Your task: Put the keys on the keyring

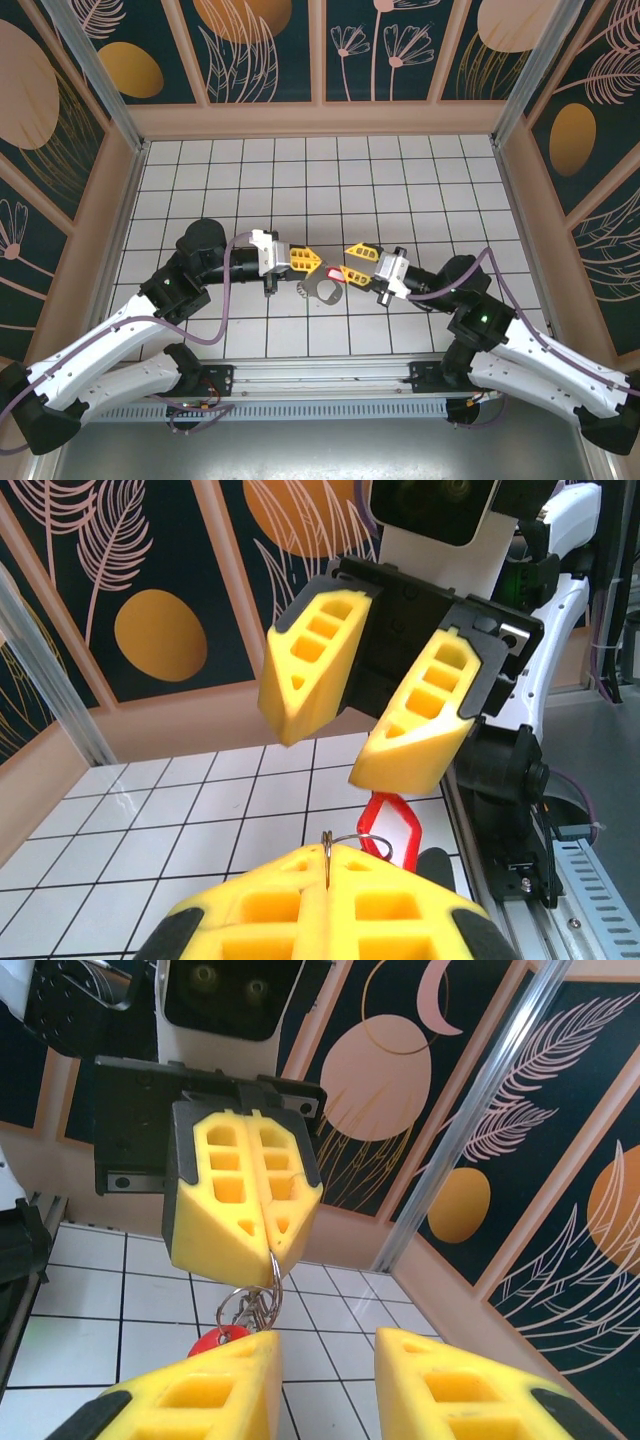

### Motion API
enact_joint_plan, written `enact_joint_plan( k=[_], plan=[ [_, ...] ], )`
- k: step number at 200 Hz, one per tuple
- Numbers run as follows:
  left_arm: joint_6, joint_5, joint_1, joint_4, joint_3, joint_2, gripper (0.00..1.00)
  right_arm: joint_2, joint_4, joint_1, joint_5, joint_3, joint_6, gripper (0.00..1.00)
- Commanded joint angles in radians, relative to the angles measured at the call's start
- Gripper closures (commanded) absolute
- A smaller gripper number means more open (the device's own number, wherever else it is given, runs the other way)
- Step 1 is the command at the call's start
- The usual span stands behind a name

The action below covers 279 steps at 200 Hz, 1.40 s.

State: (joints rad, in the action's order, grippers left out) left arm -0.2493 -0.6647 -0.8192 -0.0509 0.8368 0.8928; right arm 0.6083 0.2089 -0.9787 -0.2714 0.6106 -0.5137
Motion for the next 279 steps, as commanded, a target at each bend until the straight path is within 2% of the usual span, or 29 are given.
enact_joint_plan(
  k=[1,25,81,211,254,279],
  plan=[
    [-0.022,0.005,-0.001,-0.010,0.043,0.003,1.00,-0.015,0.054,0.000,-0.016,-0.014,0.024,0.70],
    [-0.021,0.001,-0.001,-0.015,0.044,0.011,1.00,0.025,0.072,0.000,-0.030,0.007,0.010,0.71],
    [-0.027,0.000,-0.001,-0.009,0.047,0.026,1.00,0.106,0.089,0.003,-0.083,0.040,0.004,0.82],
    [-0.015,-0.034,-0.001,-0.027,0.032,0.000,1.00,0.185,0.100,0.024,-0.121,0.063,0.018,0.86],
    [0.020,-0.085,-0.001,-0.082,0.024,-0.002,1.00,0.187,0.121,0.030,-0.137,0.063,0.023,0.86],
    [0.027,-0.101,-0.001,-0.093,0.015,-0.007,1.00,0.186,0.122,0.034,-0.138,0.062,0.027,0.82]
  ],
)
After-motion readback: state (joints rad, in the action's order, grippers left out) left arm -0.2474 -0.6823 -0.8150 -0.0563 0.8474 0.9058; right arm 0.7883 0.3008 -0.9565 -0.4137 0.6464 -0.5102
